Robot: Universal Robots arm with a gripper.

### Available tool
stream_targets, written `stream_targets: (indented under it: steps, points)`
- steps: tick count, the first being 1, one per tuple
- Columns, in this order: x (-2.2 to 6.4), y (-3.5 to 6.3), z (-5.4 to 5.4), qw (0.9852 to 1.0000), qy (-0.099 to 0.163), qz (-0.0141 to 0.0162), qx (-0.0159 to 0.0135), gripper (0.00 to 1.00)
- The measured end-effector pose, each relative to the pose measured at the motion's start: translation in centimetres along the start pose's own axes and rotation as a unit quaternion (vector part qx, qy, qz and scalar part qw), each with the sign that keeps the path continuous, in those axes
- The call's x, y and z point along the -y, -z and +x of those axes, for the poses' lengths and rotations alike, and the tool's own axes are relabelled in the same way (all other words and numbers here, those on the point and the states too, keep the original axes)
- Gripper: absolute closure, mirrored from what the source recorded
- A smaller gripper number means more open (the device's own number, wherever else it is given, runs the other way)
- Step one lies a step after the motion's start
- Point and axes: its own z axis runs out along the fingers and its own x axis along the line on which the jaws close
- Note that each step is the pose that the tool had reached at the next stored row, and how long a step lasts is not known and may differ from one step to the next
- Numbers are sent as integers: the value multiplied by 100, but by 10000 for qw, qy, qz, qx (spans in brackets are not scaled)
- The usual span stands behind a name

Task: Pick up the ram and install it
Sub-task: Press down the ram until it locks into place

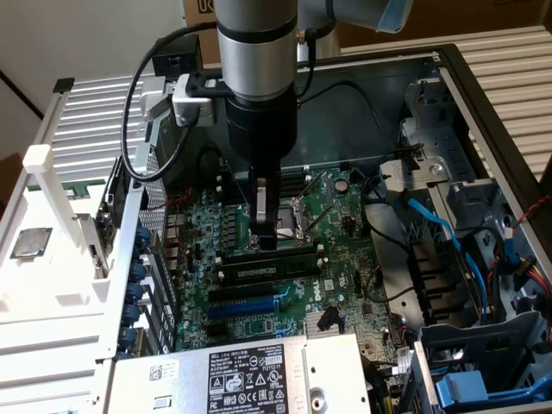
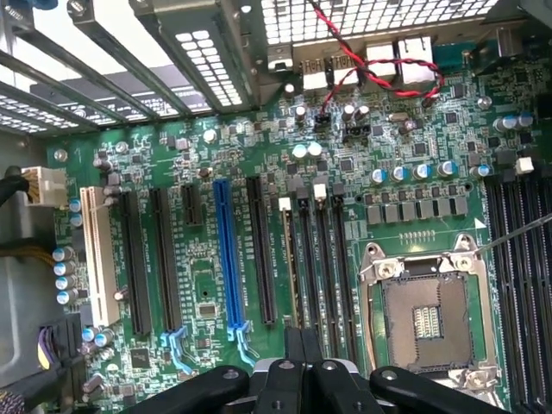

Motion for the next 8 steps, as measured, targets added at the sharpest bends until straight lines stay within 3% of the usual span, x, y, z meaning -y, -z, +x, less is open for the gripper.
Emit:
stream_targets:
  steps: [8]
  points:
    - [1, 0, 0, 9985, -543, -34, 8, 90]
